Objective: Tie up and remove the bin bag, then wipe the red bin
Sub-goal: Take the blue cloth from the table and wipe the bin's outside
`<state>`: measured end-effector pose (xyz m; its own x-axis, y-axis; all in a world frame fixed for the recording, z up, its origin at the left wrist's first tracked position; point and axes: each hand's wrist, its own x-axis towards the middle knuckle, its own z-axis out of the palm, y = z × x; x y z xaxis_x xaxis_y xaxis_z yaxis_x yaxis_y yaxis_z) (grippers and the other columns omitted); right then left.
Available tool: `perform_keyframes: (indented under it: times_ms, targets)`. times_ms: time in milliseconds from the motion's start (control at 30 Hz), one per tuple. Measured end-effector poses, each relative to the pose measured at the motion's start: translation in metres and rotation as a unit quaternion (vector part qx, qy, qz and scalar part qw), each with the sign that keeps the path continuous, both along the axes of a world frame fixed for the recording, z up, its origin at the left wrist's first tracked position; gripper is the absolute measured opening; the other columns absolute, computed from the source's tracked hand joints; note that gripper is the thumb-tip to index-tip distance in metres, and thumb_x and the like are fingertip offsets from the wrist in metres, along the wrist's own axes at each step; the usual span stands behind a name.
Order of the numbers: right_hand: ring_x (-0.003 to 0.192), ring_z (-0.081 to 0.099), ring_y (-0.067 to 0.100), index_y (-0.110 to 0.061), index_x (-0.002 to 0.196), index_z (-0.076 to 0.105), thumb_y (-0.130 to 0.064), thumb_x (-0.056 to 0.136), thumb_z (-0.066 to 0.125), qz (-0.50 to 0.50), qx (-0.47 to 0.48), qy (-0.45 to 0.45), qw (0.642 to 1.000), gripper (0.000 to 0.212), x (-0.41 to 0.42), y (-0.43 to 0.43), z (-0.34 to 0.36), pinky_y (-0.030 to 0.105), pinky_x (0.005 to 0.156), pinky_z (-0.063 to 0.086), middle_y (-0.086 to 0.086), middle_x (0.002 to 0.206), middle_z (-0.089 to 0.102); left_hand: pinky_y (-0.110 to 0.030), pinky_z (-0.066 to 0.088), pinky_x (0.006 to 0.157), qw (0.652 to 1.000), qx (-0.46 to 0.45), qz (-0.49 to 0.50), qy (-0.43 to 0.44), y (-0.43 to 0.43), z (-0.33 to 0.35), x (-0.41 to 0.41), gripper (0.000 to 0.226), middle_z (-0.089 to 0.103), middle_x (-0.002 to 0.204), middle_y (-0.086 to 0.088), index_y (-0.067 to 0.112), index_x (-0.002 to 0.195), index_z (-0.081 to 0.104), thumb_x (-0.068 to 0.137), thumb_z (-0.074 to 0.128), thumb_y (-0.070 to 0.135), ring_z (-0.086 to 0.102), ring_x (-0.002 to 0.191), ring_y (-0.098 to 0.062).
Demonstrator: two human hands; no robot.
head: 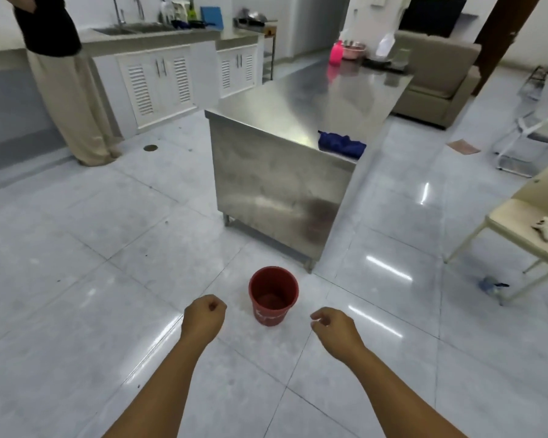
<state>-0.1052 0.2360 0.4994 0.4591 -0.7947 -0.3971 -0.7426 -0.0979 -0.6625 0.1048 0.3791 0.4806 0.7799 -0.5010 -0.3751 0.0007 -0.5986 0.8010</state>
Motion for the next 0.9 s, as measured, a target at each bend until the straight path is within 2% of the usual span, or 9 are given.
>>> perform_keyframes:
  times_ms: [100, 200, 367, 500, 600, 667, 733, 833, 900]
  targets:
    - [0.072, 0.058, 0.008, -0.018, 0.107, 0.065, -0.020, 0.088, 0.056, -0.022, -0.005, -0.012, 1.000, 0.021, 0.028, -0.072, 0.012, 0.014, 0.051, 0.039, 0.004, 0.103, 0.064, -0.035, 0.053, 0.072, 1.000, 0.008, -0.010, -0.014, -0.065, 0.006, 0.031, 0.018, 0.071, 0.082, -0.011, 0.009, 0.079, 0.069, 0.084, 0.053, 0.015, 0.065, 0.082, -0.029]
    - [0.080, 0.059, 0.014, -0.014, 0.109, 0.065, -0.019, 0.089, 0.055, -0.012, -0.025, -0.026, 0.999, 0.024, 0.057, -0.144, 0.023, 0.018, 0.060, 0.043, 0.005, 0.103, 0.064, -0.036, 0.053, 0.069, 0.999, 0.017, -0.017, -0.036, -0.127, 0.007, 0.055, 0.018, 0.071, 0.081, -0.013, 0.007, 0.080, 0.069, 0.083, 0.054, 0.016, 0.065, 0.080, -0.032]
    - [0.075, 0.056, 0.009, -0.013, 0.107, 0.065, -0.015, 0.089, 0.052, 0.045, -0.033, -0.038, 0.998, 0.023, 0.109, -0.260, 0.017, 0.013, 0.054, 0.040, 0.000, 0.096, 0.061, -0.039, 0.054, 0.070, 0.998, 0.002, 0.003, -0.067, -0.243, 0.005, 0.075, 0.019, 0.072, 0.080, -0.013, 0.006, 0.079, 0.068, 0.083, 0.054, 0.019, 0.065, 0.079, -0.031]
    - [0.086, 0.062, 0.017, -0.014, 0.101, 0.067, -0.015, 0.088, 0.054, 0.057, -0.061, -0.066, 0.994, 0.018, 0.147, -0.369, 0.009, 0.022, 0.072, 0.049, 0.004, 0.098, 0.067, -0.035, 0.051, 0.074, 0.993, -0.020, -0.004, -0.115, -0.371, 0.011, 0.077, 0.015, 0.071, 0.083, -0.009, 0.012, 0.079, 0.066, 0.082, 0.056, 0.022, 0.064, 0.081, -0.027]
    - [0.095, 0.061, 0.023, -0.011, 0.103, 0.066, -0.014, 0.087, 0.055, 0.073, -0.164, -0.072, 0.981, 0.020, 0.168, -0.468, 0.019, 0.031, 0.081, 0.051, 0.007, 0.105, 0.063, -0.033, 0.049, 0.078, 0.987, -0.033, -0.015, -0.159, -0.487, 0.026, 0.079, 0.016, 0.069, 0.099, -0.012, 0.012, 0.091, 0.067, 0.083, 0.056, 0.019, 0.062, 0.089, -0.029]
    - [0.098, 0.057, 0.024, -0.009, 0.105, 0.065, -0.016, 0.086, 0.058, 0.092, -0.265, -0.078, 0.957, 0.022, 0.178, -0.528, 0.031, 0.037, 0.085, 0.051, 0.009, 0.109, 0.058, -0.036, 0.049, 0.088, 0.980, -0.055, -0.033, -0.187, -0.557, 0.041, 0.080, 0.028, 0.062, 0.117, -0.013, 0.011, 0.111, 0.064, 0.085, 0.054, 0.017, 0.059, 0.103, -0.031]
    - [0.103, 0.054, 0.026, -0.009, 0.108, 0.063, -0.020, 0.085, 0.060, 0.108, -0.325, -0.070, 0.937, 0.026, 0.189, -0.587, 0.043, 0.042, 0.086, 0.051, 0.010, 0.113, 0.057, -0.039, 0.044, 0.098, 0.974, -0.066, -0.058, -0.209, -0.623, 0.055, 0.086, 0.039, 0.051, 0.132, -0.012, 0.013, 0.127, 0.055, 0.088, 0.051, 0.016, 0.053, 0.115, -0.030]
    - [0.113, 0.050, 0.026, -0.010, 0.118, 0.058, -0.031, 0.088, 0.058, 0.132, -0.315, -0.014, 0.940, 0.037, 0.204, -0.656, 0.047, 0.044, 0.092, 0.049, 0.009, 0.124, 0.053, -0.040, 0.032, 0.111, 0.986, -0.047, -0.058, -0.148, -0.693, 0.066, 0.103, 0.051, 0.025, 0.153, -0.011, 0.020, 0.142, 0.037, 0.092, 0.045, 0.022, 0.033, 0.136, -0.029]
    - [0.120, 0.047, 0.026, -0.010, 0.126, 0.054, -0.039, 0.087, 0.057, 0.185, -0.284, 0.022, 0.941, 0.049, 0.211, -0.687, 0.041, 0.043, 0.097, 0.046, 0.009, 0.134, 0.049, -0.039, 0.026, 0.115, 0.993, -0.016, -0.049, -0.104, -0.724, 0.064, 0.118, 0.056, 0.007, 0.159, -0.011, 0.024, 0.147, 0.024, 0.094, 0.042, 0.024, 0.023, 0.142, -0.031]
